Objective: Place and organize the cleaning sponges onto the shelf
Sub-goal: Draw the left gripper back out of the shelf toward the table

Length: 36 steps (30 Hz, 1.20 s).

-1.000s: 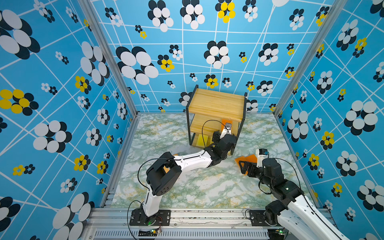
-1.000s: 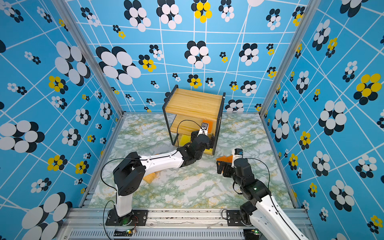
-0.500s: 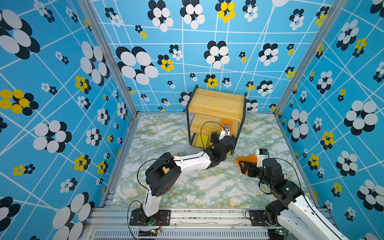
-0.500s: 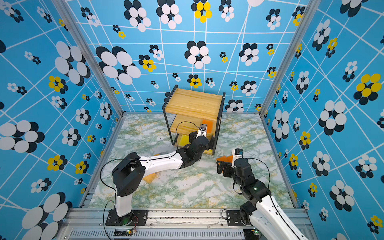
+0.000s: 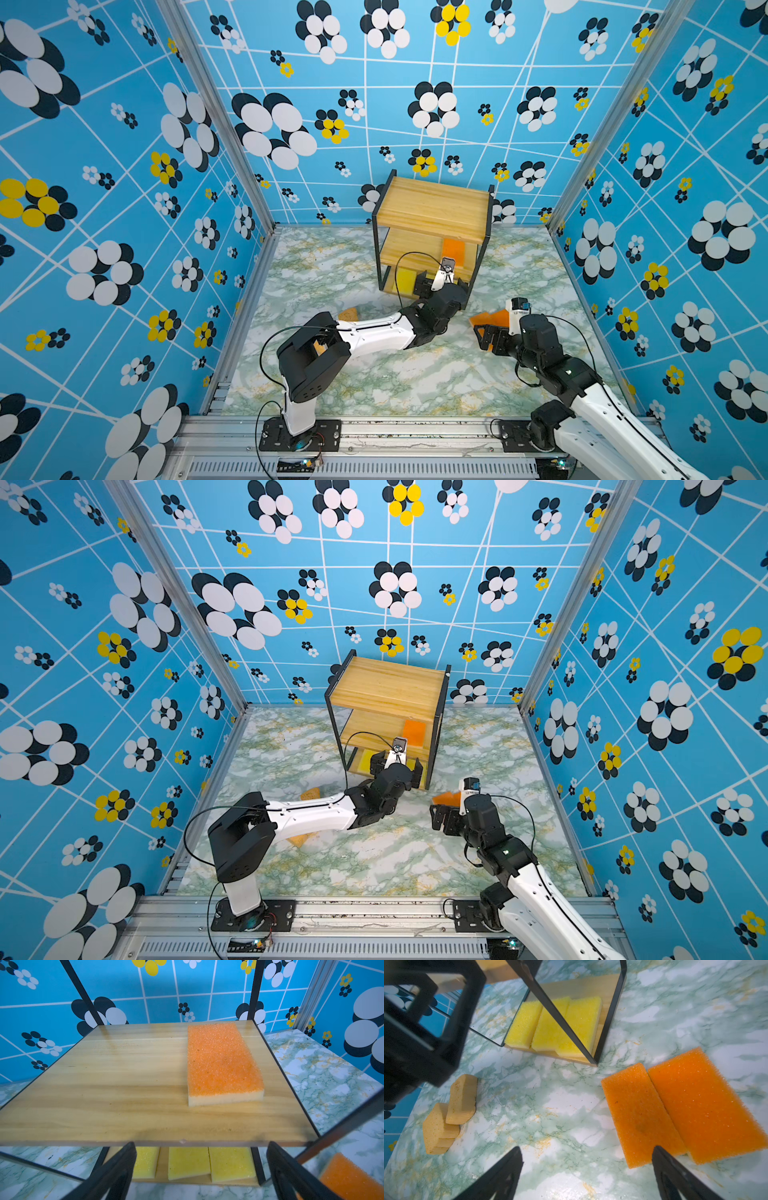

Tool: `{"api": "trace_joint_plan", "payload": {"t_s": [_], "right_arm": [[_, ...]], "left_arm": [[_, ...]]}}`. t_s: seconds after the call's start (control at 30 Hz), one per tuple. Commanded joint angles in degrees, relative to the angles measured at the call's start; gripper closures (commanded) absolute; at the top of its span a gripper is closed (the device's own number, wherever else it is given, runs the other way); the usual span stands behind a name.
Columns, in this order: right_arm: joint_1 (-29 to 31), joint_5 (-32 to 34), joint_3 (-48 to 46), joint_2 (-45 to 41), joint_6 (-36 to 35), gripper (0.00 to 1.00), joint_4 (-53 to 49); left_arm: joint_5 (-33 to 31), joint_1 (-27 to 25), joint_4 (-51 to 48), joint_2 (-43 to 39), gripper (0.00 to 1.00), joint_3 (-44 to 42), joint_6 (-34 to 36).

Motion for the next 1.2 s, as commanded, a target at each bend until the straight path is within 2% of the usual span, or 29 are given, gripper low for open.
{"api": "trace_joint_plan", "payload": {"t_s": [0.0, 0.2, 0.33, 0.47, 0.83, 1.03, 1.17], "right_arm": [[-0.3, -0.8, 1.6, 1.7, -0.7, 0.01, 0.6], [-0.8, 0.7, 1.8, 6.9, 0.8, 0.01, 1.8], [-1.0, 0.4, 1.7, 11.1, 2.3, 0.01, 4.1], [-1.4, 1.2, 2.3, 15.0, 1.6, 0.01, 5.2], [-3.1, 6.5, 6.6, 23.4, -2.4, 0.01, 4.5], [-3.1, 3.4, 6.3, 29.5, -1.9, 0.01, 7.9], [-3.0, -0.4, 5.6, 30.7, -0.5, 0.01, 9.7]], "left_arm": [[-3.7, -1.3, -1.1, -4.3, 0.01, -2.2, -0.5], [-4.1, -3.2, -6.3, -10.0, 0.01, -8.3, -7.1], [-3.7, -3.5, -11.8, -13.5, 0.01, -13.1, -15.2], [-2.5, -3.7, -14.5, -16.1, 0.01, -17.1, -19.5], [-2.6, -3.6, -18.0, -18.2, 0.01, -20.3, -23.0], [-2.9, -3.5, -18.8, -18.7, 0.01, -20.9, -24.3], [-3.0, -3.4, -18.9, -18.6, 0.01, -21.0, -24.3]]}}
